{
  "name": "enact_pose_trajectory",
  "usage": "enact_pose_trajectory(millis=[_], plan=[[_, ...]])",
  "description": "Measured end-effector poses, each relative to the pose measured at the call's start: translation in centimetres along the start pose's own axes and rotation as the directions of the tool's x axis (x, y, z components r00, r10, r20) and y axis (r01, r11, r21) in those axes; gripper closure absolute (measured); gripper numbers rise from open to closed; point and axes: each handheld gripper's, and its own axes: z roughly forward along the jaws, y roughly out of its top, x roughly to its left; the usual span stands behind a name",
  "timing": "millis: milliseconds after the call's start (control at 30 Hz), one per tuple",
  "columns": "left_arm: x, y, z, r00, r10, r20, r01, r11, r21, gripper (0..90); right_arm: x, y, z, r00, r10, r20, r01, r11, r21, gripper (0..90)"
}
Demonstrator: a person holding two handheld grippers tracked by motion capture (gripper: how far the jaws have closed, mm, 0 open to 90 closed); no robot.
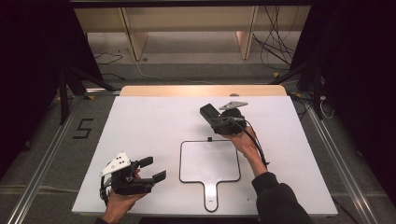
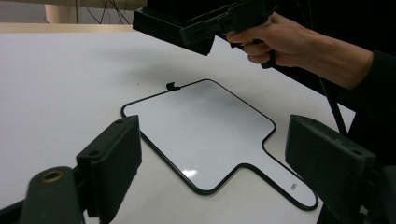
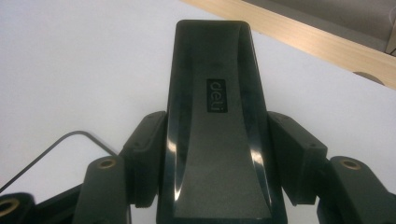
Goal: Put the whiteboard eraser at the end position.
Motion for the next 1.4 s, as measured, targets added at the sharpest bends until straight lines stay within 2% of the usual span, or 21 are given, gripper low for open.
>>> enact_pose_trajectory(millis=[333, 467, 600, 633, 700, 833, 1400], plan=[[0.0, 0.1, -0.2, 1.0000, -0.001, 0.005, 0.001, 1.0000, -0.005, 18.0, -0.4, 0.9, 2.6, 0.9991, 0.034, 0.024, -0.034, 0.999, 0.024, 41.3], [-0.1, 0.0, -0.3, 1.0000, 0.004, 0.005, -0.004, 1.0000, -0.005, 18.0, -0.6, 0.8, 3.4, 0.9985, 0.045, 0.031, -0.046, 0.999, 0.021, 41.5], [-0.1, 0.1, -0.3, 0.9999, 0.005, 0.009, -0.005, 1.0000, -0.006, 18.0, -0.7, 0.4, 4.1, 0.9979, 0.058, 0.030, -0.059, 0.997, 0.041, 41.9], [-0.1, 0.1, -0.3, 0.9999, 0.005, 0.010, -0.005, 1.0000, -0.006, 18.0, -0.8, 0.5, 4.2, 0.9976, 0.065, 0.024, -0.065, 0.997, 0.035, 42.0], [-0.2, 0.1, -0.3, 0.9999, 0.007, 0.011, -0.007, 0.9999, -0.009, 18.0, -0.8, 0.8, 4.4, 0.9987, 0.045, 0.022, -0.046, 0.998, 0.043, 42.0], [-0.2, 0.1, -0.2, 0.9999, 0.001, 0.012, -0.001, 1.0000, -0.008, 18.0, -0.8, 1.4, 4.5, 0.9987, 0.032, 0.038, -0.034, 0.998, 0.045, 42.0], [-0.2, 0.1, -0.4, 0.9999, 0.003, 0.011, -0.003, 0.9999, -0.010, 18.0, -0.8, 1.2, 4.8, 0.9979, 0.050, 0.042, -0.052, 0.997, 0.048, 41.9]])
